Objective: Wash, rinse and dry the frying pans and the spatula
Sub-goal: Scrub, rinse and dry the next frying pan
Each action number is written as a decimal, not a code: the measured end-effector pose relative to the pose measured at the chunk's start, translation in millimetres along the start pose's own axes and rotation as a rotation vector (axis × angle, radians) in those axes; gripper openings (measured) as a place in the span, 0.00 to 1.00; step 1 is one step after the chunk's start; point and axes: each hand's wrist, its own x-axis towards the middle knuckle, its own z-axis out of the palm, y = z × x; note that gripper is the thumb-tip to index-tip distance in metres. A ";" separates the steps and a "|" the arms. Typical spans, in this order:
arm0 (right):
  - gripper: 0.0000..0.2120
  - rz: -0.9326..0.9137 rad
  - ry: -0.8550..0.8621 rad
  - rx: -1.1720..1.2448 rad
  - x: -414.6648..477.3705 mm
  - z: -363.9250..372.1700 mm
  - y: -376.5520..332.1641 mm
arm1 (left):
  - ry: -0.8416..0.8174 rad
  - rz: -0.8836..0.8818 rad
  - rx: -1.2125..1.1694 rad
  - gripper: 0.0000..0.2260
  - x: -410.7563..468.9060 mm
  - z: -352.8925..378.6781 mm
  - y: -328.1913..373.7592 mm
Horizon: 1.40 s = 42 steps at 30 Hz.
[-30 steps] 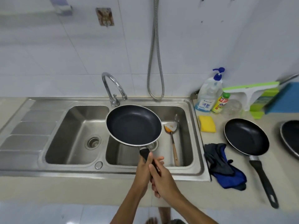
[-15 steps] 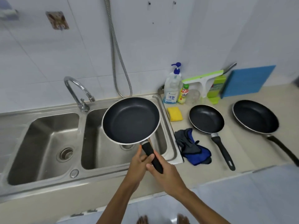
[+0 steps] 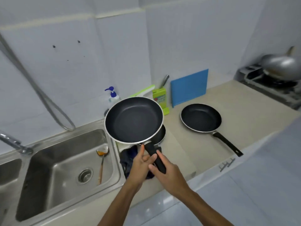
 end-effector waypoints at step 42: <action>0.31 0.296 0.041 -0.077 216.5 -750.7 341.7 | -0.152 -0.389 -0.004 0.34 473.9 725.7 -87.5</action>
